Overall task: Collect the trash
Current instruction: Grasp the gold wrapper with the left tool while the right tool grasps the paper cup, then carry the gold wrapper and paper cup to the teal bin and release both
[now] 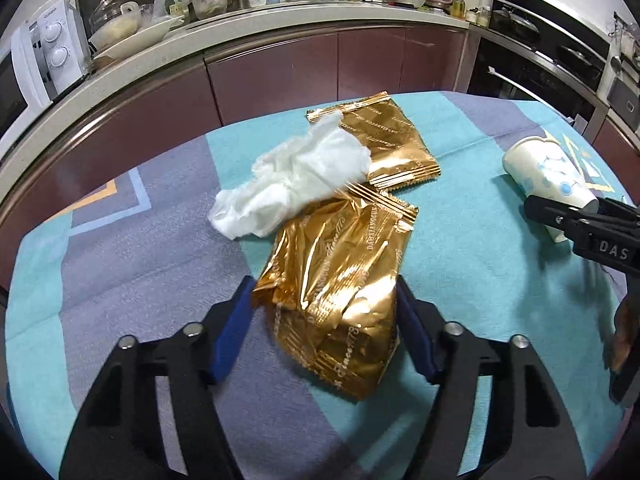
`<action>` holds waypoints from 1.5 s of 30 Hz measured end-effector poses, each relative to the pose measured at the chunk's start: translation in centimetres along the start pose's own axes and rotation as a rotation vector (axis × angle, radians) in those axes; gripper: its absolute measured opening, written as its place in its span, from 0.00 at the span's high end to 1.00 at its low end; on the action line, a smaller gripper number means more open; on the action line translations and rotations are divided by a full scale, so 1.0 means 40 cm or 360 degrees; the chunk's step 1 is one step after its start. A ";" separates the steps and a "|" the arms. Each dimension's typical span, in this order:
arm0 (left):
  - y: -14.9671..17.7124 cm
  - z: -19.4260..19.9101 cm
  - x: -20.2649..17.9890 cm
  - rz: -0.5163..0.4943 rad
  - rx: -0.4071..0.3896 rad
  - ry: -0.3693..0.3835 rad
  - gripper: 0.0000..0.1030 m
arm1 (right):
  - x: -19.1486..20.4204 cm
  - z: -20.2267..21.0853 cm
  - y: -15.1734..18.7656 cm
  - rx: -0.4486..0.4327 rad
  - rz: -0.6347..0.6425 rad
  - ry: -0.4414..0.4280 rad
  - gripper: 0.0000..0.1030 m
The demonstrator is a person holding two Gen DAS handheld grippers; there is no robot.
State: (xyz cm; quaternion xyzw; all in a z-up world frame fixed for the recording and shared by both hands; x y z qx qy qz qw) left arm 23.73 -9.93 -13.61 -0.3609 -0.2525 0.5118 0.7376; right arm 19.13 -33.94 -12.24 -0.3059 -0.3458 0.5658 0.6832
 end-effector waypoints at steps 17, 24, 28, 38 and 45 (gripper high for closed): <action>0.012 0.148 0.030 0.0186 -0.0137 0.0235 0.62 | -0.007 0.134 -0.004 -0.0160 -0.0014 -0.0092 0.39; -0.008 0.264 0.031 0.0185 -0.0277 0.0231 0.62 | 0.026 0.198 -0.018 -0.0227 0.0017 -0.0154 0.39; 0.009 0.287 0.028 0.0067 -0.0251 0.0147 0.62 | 0.053 0.214 -0.020 -0.0234 0.0053 -0.0187 0.39; 0.132 0.284 0.101 0.0059 0.0054 0.0035 0.62 | 0.101 0.247 -0.024 -0.0258 0.0104 -0.0221 0.39; 0.189 0.362 0.216 0.0164 -0.0001 -0.0088 0.61 | 0.143 0.270 -0.034 -0.0285 0.0143 -0.0275 0.39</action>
Point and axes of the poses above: each gripper's, at about its wrist camera, not at the fingertips, and z roughly against the way its jaws point, x to its left, y to its underside, the point moved 1 cm from there along -z, roughly the way its jaws point, and after that the axes turned 15 degrees about -x, right-handed, at the moved point
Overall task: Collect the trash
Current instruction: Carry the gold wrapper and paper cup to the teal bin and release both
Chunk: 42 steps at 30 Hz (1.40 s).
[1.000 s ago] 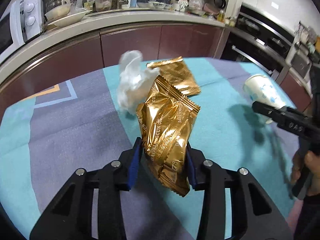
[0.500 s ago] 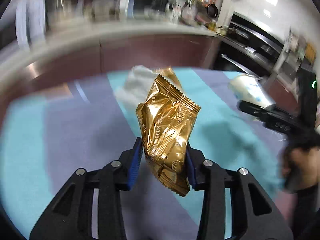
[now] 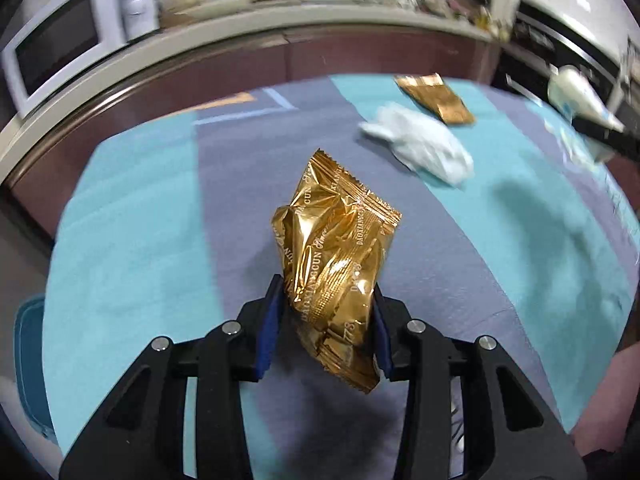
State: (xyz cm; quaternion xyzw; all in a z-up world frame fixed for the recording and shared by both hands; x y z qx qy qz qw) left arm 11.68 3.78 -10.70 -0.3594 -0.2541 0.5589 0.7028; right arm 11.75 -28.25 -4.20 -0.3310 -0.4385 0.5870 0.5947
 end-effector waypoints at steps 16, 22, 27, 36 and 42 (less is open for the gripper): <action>0.020 0.334 0.279 0.0236 -0.0344 -0.0466 0.60 | 0.368 0.019 -0.030 -0.0050 0.0240 -0.0487 0.39; 0.059 0.446 0.402 0.0341 -0.0397 -0.0639 0.60 | 0.592 0.030 -0.016 -0.0029 0.0371 -0.0786 0.39; 0.100 0.504 0.480 0.0408 -0.0411 -0.0760 0.60 | 0.738 0.036 -0.013 -0.0013 0.0432 -0.0959 0.39; 0.166 0.558 0.607 0.0494 -0.0379 -0.0961 0.60 | 0.955 0.026 -0.013 0.0035 0.0531 -0.1194 0.39; 0.212 0.570 0.688 0.0575 -0.0344 -0.1031 0.60 | 1.104 -0.019 0.027 0.0145 0.0627 -0.1300 0.39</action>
Point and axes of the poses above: each gripper's, at about its wrist camera, not at the fingertips, and z roughly against the way its jaws point, x to its left, y to its underside, the point moved 1 cm from there along -z, roughly the way its jaws point, and after that the axes turned 15 degrees about -x, right-handed, at the moved point
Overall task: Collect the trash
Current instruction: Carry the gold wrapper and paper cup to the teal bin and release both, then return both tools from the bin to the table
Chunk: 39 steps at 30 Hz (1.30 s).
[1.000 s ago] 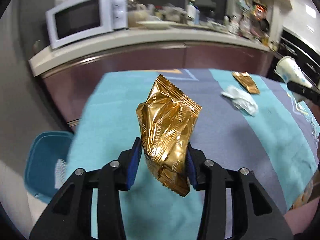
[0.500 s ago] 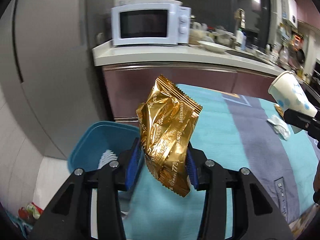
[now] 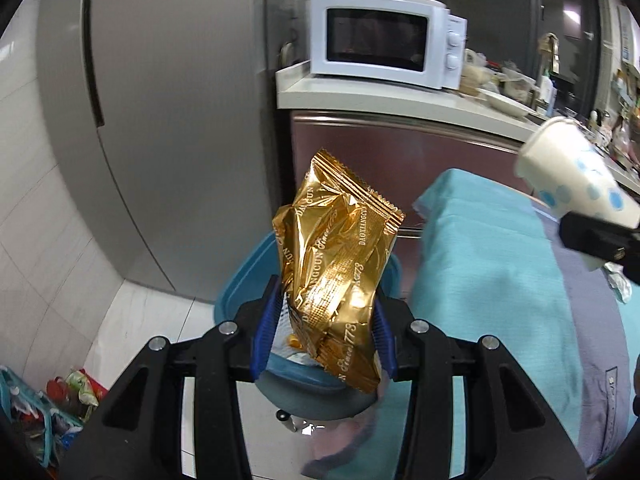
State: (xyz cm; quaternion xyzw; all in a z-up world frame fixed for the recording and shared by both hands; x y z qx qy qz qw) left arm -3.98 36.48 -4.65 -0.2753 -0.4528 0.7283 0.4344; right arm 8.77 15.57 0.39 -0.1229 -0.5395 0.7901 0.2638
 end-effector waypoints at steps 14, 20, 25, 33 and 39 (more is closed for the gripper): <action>0.074 -0.206 0.148 0.0132 0.0221 -0.0042 0.55 | 0.082 -0.416 0.050 0.0514 0.0070 -0.0142 0.38; 0.104 -0.289 0.167 0.0144 0.0293 -0.0054 0.33 | 0.077 -0.525 0.104 0.0729 0.0124 -0.0110 0.35; 0.111 -0.319 0.181 0.0152 0.0297 -0.0067 0.06 | 0.041 -0.563 0.120 0.0789 0.0076 -0.0102 0.15; 0.066 -0.245 0.177 0.0185 0.0180 -0.0096 0.05 | -0.002 -0.462 0.062 0.0573 0.0007 -0.0061 0.15; -0.011 -0.121 0.073 0.0177 -0.0008 0.0008 0.05 | -0.085 -0.203 0.013 0.0235 0.0003 0.0109 0.06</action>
Point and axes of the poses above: each gripper's, at about its wrist camera, not at the fingertips, and z roughly against the way its jaws point, x to its left, y to its underside, the point moved 1 cm from there along -z, roughly the way its jaws point, and after that the axes turned 15 degrees about -x, right-handed, at the moved point
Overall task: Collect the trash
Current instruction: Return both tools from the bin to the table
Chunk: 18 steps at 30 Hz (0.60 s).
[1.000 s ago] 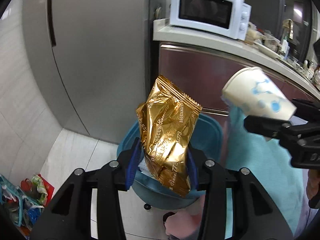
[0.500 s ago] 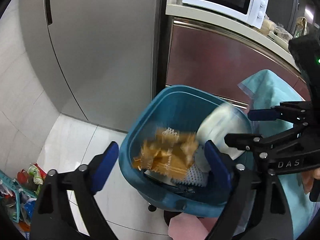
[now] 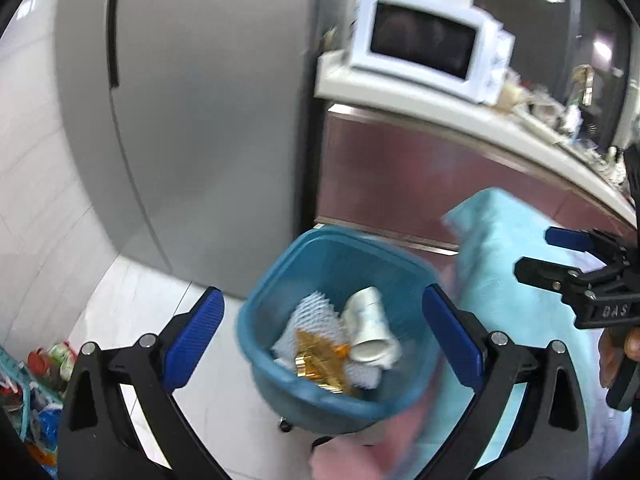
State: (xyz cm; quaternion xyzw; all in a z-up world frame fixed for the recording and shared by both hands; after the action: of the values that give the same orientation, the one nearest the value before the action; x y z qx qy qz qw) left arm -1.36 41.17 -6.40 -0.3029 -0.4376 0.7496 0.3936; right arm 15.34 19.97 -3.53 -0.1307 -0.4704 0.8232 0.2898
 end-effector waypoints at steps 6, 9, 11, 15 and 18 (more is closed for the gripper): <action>-0.019 0.090 -0.252 -0.0116 -0.0098 0.0296 0.05 | -0.146 0.295 0.071 -0.0269 -0.0062 0.0282 0.06; 0.000 0.118 -0.435 -0.0227 -0.0110 0.0487 0.05 | -0.246 0.439 0.134 -0.0335 -0.0131 0.0480 0.06; 0.030 0.130 -0.577 -0.0295 -0.0079 0.0628 0.05 | -0.326 0.531 0.190 -0.0344 -0.0181 0.0652 0.06; 0.103 0.156 -0.797 -0.0431 -0.0024 0.0823 0.05 | -0.485 0.658 0.304 -0.0311 -0.0305 0.0910 0.06; 0.164 0.164 -0.948 -0.0493 0.0055 0.0912 0.05 | -0.598 0.732 0.389 -0.0272 -0.0421 0.1053 0.06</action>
State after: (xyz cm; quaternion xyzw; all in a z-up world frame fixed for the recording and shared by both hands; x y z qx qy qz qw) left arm 10.48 3.99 -5.26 -0.4246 -0.3371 0.5724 0.6152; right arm 14.63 -20.92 -2.80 -0.3517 -0.4311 0.6495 0.5183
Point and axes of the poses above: each gripper's, at about its wrist camera, not at the fingertips, and z roughly against the way its jaws point, x to its left, y to its underside, the point moved 1 cm from there along -z, roughly the way its jaws point, and after that the axes turned 15 degrees about -x, right-handed, at the moved point
